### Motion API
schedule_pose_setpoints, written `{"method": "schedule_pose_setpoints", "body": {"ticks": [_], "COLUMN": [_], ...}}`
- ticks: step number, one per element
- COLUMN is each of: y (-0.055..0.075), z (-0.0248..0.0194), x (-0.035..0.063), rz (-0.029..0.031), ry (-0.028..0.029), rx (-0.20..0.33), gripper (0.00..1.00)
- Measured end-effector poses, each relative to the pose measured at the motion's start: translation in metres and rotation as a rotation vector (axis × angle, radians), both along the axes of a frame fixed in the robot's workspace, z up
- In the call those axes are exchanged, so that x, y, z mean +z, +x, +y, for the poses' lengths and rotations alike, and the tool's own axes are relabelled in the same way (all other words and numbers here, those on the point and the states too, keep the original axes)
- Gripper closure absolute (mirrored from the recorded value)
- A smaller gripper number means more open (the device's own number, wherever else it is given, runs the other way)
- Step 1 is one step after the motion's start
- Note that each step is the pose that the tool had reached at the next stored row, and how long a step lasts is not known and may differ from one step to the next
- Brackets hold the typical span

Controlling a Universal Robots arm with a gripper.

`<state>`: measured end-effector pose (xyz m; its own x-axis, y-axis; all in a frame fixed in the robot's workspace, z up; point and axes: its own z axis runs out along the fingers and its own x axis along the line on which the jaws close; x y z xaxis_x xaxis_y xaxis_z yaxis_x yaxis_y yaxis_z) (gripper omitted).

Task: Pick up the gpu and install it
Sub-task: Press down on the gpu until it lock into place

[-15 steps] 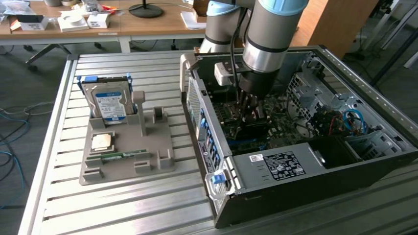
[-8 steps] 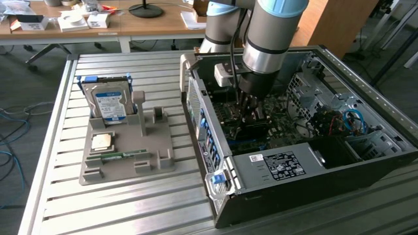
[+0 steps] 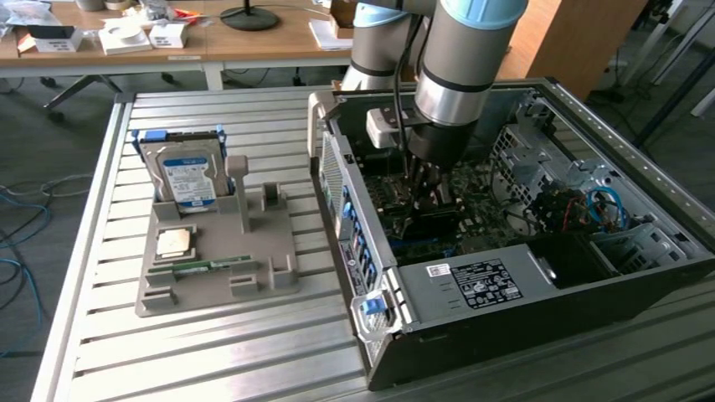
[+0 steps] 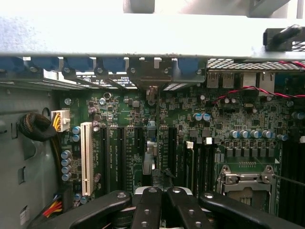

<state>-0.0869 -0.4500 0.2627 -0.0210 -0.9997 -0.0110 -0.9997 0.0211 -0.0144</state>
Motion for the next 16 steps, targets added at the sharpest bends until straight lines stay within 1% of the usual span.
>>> {"method": "schedule_pose_setpoints", "body": {"ticks": [5, 16], "y": [0.0000, 0.0000], "z": [0.0001, 0.0000], "x": [-0.0003, -0.0009], "rz": [-0.0003, -0.0002], "ry": [0.0008, 0.0004], "rx": [0.000, 0.000], "gripper": [0.89, 0.89]}}
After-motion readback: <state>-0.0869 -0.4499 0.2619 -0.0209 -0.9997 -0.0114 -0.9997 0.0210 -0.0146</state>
